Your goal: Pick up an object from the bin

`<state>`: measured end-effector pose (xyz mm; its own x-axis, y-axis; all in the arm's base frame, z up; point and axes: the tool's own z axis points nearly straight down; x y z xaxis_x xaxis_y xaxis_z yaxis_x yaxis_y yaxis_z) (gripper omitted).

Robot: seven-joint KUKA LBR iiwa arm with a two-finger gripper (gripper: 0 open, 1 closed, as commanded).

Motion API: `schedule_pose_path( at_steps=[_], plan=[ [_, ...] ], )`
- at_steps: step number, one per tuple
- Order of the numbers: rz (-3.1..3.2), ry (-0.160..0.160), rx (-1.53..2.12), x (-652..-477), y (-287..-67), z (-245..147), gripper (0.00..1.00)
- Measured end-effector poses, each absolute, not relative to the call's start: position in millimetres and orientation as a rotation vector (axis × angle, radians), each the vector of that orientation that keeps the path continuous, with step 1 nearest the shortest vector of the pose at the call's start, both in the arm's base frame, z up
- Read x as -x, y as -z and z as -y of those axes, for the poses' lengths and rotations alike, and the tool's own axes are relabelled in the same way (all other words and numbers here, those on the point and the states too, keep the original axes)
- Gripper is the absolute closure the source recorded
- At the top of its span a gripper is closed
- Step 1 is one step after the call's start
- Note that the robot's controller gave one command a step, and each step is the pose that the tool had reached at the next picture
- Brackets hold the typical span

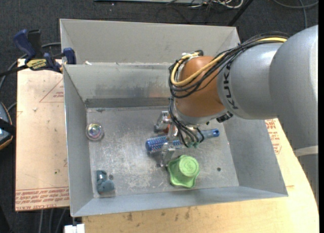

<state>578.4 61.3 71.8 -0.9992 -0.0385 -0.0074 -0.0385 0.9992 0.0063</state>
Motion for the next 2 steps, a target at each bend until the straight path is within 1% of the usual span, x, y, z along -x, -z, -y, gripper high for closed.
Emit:
schedule_pose_path(
  at_steps=[1,2],
  plan=[
    [-3.137,-0.002,-0.022,-575.9,-101,-53,0.00],
    [-3.134,-0.002,-0.178,-580.4,-112,-47,0.00]
  ],
)
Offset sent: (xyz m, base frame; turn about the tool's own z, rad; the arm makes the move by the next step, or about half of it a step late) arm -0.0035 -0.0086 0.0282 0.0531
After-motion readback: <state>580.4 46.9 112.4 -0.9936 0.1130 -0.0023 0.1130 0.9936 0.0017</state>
